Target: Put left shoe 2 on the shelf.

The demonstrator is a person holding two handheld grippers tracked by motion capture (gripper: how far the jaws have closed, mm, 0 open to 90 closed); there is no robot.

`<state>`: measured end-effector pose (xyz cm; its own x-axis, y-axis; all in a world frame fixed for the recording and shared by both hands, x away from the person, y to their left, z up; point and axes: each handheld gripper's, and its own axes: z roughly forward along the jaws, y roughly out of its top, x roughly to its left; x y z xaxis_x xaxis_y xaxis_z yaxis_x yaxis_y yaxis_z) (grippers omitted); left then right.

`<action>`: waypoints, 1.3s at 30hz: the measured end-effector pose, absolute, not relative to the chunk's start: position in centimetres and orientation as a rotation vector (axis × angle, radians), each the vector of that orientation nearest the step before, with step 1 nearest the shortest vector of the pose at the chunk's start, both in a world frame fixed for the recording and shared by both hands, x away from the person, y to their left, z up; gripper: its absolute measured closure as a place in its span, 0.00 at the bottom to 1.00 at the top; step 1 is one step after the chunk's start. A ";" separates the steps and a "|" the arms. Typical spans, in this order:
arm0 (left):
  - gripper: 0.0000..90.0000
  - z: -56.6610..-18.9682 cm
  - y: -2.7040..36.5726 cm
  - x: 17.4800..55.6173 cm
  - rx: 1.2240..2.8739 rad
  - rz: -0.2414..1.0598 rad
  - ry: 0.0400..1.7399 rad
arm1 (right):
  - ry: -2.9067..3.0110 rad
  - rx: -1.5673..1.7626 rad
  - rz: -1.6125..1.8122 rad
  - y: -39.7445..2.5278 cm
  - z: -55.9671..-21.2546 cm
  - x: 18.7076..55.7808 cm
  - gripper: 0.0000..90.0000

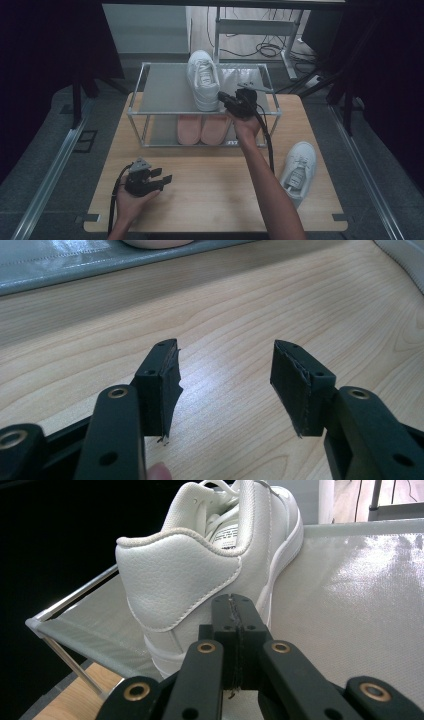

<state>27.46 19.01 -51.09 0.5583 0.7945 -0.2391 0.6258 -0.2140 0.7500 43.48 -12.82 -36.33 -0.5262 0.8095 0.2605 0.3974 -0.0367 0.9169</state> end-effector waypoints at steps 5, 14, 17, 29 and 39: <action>0.51 -51.1 19.0 27.5 1.931 0.248 1.151 | 1.887 1.263 1.580 -12.6 -36.4 43.4 1.00; 0.51 -51.2 18.8 27.5 1.939 0.245 1.147 | 1.900 1.244 1.583 -11.8 -36.3 43.2 1.00; 0.51 -51.2 18.9 27.5 1.937 0.248 1.151 | 1.912 1.231 1.589 -11.3 -36.3 43.1 1.00; 0.51 -51.1 19.0 27.5 1.935 0.247 1.151 | 1.929 1.212 1.602 -9.7 -36.3 42.9 1.00; 0.51 -51.2 19.0 27.5 1.937 0.247 1.151 | 1.921 1.218 1.607 -9.4 -36.3 42.8 1.00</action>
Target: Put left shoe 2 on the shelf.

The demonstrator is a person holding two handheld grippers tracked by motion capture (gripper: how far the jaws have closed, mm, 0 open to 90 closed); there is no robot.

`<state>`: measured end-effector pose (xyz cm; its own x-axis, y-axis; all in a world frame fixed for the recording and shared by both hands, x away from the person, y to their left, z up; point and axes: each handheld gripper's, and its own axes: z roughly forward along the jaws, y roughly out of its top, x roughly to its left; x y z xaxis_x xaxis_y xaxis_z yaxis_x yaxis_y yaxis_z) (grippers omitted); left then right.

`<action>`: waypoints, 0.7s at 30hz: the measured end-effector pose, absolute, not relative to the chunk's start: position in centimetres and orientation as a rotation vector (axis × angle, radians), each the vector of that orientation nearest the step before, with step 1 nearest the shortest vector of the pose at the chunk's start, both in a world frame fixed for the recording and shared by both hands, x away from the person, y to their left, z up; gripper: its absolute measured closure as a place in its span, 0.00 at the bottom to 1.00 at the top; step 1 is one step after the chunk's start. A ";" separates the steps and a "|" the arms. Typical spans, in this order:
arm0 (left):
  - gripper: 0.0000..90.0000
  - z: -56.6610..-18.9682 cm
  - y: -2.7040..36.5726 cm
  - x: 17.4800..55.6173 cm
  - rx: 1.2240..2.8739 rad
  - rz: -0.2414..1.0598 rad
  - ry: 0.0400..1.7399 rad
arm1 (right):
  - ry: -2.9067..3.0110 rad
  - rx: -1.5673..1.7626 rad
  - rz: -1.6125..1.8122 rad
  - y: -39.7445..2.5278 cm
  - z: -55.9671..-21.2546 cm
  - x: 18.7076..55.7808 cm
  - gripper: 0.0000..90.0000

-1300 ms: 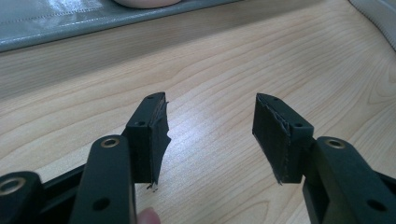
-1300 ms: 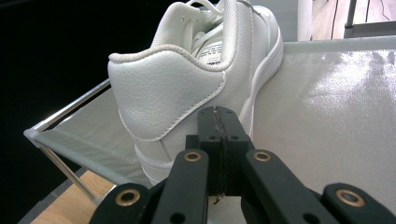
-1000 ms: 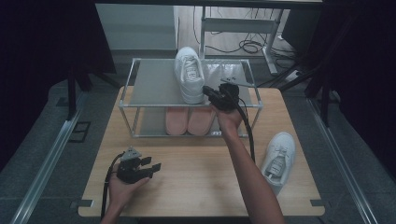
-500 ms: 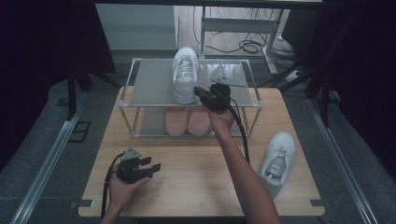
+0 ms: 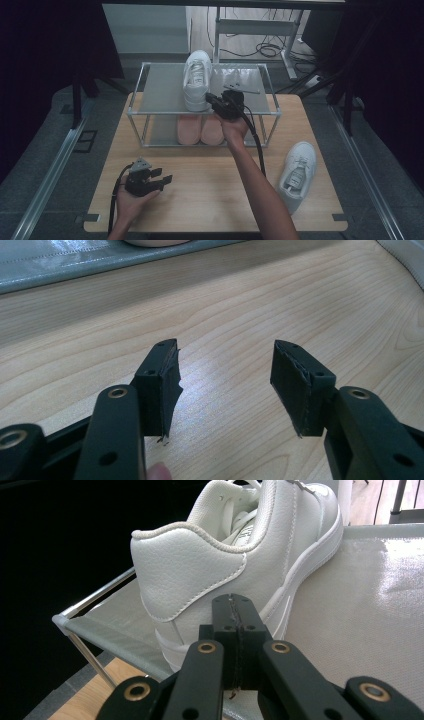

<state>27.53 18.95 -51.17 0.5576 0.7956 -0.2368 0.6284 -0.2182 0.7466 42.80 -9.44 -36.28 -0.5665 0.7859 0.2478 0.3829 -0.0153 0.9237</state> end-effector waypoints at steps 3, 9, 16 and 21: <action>0.51 -51.2 18.9 27.5 1.939 0.248 1.149 | 1.919 1.214 1.606 -9.4 -36.3 42.8 1.00; 0.51 -51.2 19.0 27.5 1.941 0.248 1.150 | 1.920 1.204 1.605 -9.2 -36.3 42.7 1.00; 0.51 -51.2 19.1 27.5 1.939 0.252 1.146 | 1.929 1.198 1.591 -9.6 -36.4 42.6 0.97; 0.51 -51.0 19.2 27.4 1.920 0.247 1.148 | 1.909 1.186 1.599 -10.5 -36.1 42.0 0.95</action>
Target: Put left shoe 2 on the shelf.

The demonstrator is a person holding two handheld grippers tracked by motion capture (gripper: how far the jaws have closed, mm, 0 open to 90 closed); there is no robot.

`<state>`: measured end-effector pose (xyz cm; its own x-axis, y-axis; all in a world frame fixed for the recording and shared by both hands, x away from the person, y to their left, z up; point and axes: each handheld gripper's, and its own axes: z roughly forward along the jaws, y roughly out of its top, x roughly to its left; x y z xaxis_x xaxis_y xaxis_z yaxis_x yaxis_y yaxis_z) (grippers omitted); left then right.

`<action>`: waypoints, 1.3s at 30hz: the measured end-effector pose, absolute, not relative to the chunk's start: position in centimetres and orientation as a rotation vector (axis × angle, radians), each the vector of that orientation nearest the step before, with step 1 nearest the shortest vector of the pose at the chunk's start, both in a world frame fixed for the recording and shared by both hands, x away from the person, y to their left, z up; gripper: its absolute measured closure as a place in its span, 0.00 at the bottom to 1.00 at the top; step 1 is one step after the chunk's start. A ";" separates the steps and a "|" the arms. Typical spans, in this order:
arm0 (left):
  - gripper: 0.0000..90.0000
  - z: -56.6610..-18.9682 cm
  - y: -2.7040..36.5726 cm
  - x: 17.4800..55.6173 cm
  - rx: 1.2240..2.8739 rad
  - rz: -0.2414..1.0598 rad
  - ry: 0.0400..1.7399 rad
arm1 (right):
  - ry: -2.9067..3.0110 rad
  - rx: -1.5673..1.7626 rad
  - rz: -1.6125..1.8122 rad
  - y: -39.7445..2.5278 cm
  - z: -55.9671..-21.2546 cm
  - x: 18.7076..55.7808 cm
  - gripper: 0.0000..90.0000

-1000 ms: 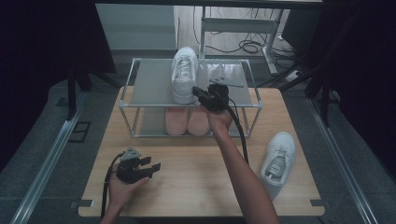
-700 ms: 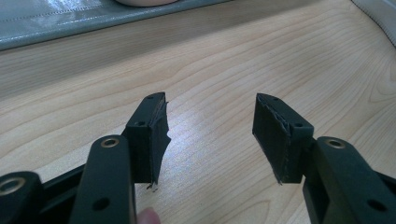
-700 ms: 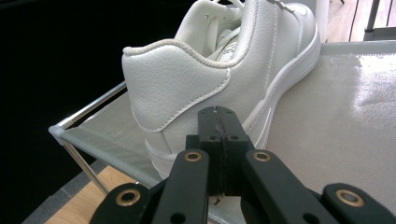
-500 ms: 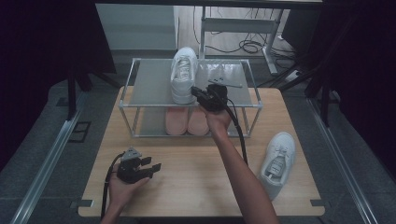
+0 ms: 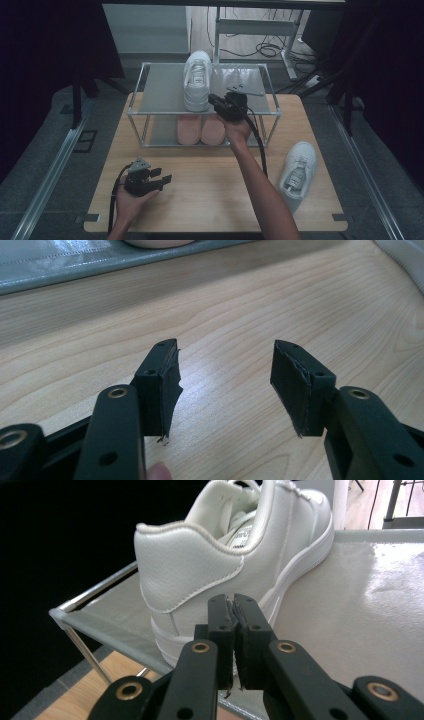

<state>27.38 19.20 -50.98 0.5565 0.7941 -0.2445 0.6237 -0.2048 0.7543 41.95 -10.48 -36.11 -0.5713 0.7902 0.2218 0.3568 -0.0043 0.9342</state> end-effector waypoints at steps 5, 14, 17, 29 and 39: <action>0.50 -51.0 19.3 27.4 1.929 0.247 1.153 | 1.912 1.156 1.590 -11.3 -36.4 40.7 0.93; 0.50 -50.9 19.3 27.4 1.916 0.253 1.156 | 1.915 1.110 1.601 -13.5 -37.5 37.5 0.91; 0.50 -51.0 19.2 27.4 1.926 0.253 1.157 | 1.918 1.111 1.611 -14.2 -38.1 36.6 0.91; 0.50 -51.0 19.5 27.4 1.919 0.252 1.158 | 1.920 1.140 1.631 -15.9 -40.5 34.3 0.89; 0.50 -51.1 19.3 27.4 1.928 0.243 1.161 | 1.941 1.176 1.624 -17.8 -43.2 31.8 0.89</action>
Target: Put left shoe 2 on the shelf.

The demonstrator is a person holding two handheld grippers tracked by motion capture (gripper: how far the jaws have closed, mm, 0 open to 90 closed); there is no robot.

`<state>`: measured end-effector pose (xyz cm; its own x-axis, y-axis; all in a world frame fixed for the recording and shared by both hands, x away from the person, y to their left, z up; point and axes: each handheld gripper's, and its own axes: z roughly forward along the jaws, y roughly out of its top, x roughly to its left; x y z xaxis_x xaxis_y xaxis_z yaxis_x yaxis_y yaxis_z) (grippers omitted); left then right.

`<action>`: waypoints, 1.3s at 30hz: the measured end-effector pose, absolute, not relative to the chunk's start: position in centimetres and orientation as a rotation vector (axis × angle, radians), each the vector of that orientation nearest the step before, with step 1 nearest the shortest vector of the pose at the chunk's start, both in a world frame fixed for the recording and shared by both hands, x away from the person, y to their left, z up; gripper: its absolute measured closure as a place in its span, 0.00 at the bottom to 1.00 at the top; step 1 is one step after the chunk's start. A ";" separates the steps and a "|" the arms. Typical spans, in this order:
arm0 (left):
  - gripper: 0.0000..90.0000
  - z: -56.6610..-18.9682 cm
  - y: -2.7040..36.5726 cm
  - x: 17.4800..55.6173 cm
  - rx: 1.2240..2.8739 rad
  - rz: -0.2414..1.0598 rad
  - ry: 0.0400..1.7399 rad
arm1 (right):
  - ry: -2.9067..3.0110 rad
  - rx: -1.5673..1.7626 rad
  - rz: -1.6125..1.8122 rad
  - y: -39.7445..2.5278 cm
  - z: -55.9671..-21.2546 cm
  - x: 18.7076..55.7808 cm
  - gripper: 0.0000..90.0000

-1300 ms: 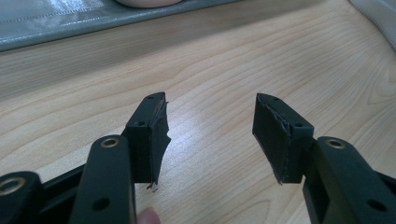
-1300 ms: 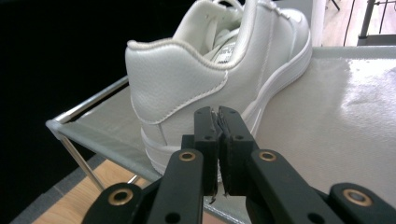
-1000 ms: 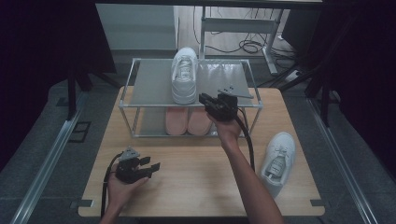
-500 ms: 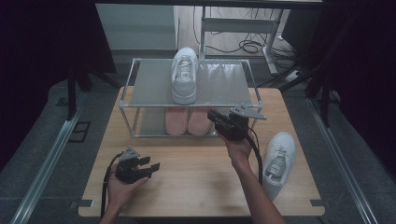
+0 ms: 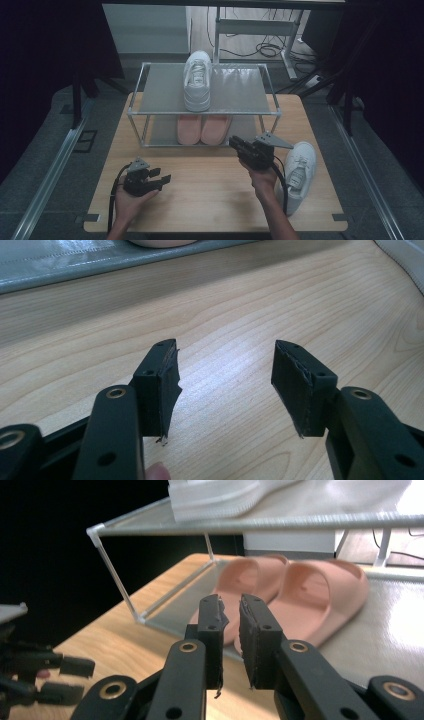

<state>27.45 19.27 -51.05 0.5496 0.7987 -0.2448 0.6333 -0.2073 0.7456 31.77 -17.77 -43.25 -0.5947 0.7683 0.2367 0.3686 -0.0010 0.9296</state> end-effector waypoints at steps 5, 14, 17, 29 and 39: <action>0.50 -51.1 19.2 27.5 1.932 0.237 1.166 | 1.958 1.185 1.588 -18.4 -44.7 30.7 0.88; 0.49 -51.1 19.2 27.5 1.937 0.235 1.168 | 1.991 1.199 1.561 -19.4 -46.3 28.7 0.86; 0.49 -51.2 19.1 27.5 1.937 0.233 1.167 | 2.013 1.203 1.542 -19.7 -46.8 28.0 0.86; 0.49 -51.0 19.2 27.4 1.931 0.234 1.165 | 2.081 1.191 1.442 -20.2 -47.8 25.9 0.87; 0.49 -51.0 19.3 27.3 1.925 0.237 1.168 | 2.086 1.207 1.417 -20.6 -48.1 25.4 0.90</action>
<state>27.34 19.34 -50.95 0.5460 0.7994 -0.2508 0.6380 -0.2027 0.7428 25.43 -20.65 -48.14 -0.5792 0.7969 0.1716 0.4534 0.1400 0.8802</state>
